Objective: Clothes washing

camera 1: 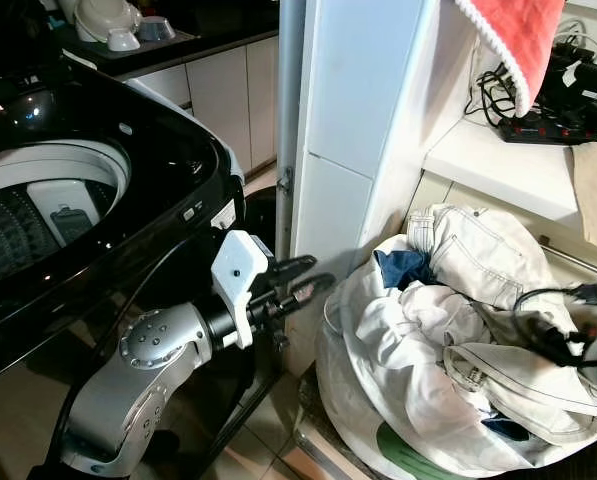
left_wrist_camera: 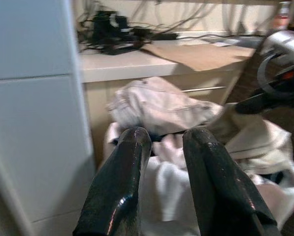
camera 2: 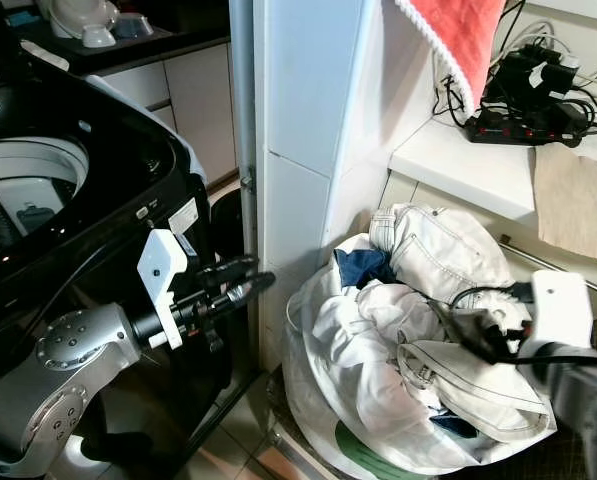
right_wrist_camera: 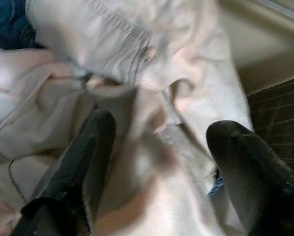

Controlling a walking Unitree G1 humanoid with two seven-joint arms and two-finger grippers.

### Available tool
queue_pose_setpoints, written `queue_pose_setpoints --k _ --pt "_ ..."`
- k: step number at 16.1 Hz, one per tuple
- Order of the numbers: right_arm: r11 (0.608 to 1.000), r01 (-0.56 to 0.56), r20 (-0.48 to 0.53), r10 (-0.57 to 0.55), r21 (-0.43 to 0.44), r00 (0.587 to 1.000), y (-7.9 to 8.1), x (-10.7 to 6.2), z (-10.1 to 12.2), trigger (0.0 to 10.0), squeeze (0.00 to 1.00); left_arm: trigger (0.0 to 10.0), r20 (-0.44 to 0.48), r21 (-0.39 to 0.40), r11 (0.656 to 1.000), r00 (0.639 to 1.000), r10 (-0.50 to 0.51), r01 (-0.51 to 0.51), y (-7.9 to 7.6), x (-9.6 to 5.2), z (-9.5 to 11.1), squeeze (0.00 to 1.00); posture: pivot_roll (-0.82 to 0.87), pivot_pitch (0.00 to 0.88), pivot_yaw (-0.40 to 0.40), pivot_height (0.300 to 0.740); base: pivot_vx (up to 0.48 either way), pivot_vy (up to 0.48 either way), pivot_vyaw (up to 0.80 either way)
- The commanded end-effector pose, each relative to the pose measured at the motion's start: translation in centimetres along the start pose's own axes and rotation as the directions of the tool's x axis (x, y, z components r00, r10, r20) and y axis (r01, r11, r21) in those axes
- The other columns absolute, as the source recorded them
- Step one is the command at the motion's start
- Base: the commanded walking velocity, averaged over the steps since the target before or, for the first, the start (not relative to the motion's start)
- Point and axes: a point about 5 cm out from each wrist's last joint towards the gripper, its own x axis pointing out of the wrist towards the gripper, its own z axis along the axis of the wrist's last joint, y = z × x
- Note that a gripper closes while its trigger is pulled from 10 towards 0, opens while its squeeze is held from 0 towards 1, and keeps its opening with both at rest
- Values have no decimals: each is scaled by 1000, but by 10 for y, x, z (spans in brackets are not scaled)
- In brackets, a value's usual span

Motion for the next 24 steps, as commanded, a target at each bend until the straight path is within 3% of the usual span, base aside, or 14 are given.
queue_pose_setpoints --k 1,4,5,6,7,24 --pt "1000 -29 -10 30 2 1000 3 7 -7 10000 0 10000 15 -24 997 997 -75 75 -10 1 2 0 -80 0 -18 740 0 0 0" --pt "997 -40 -31 42 63 999 1 16 -14 9765 0 10000 -8 -24 984 984 -179 179 -22 0 -1 0 -74 0 -29 740 0 0 0" --pt "997 -41 -30 43 70 999 1 17 -14 1373 0 10000 -18 -20 983 983 -185 185 -22 0 -2 0 -72 0 -30 740 0 0 0" --pt "997 -39 -28 42 73 999 0 17 -14 1373 0 10000 -21 -20 983 983 -184 183 -22 0 -3 0 -71 0 -30 740 0 0 0" --pt "996 -52 -27 55 79 998 2 19 -16 0 0 10000 -50 -15 985 983 -175 174 -20 -1 -7 0 -71 0 -31 740 0 0 0" --pt "989 -94 -25 98 115 995 5 20 -26 0 0 10000 -89 0 985 981 -173 174 -19 -5 -11 0 -73 0 -24 740 0 0 0"
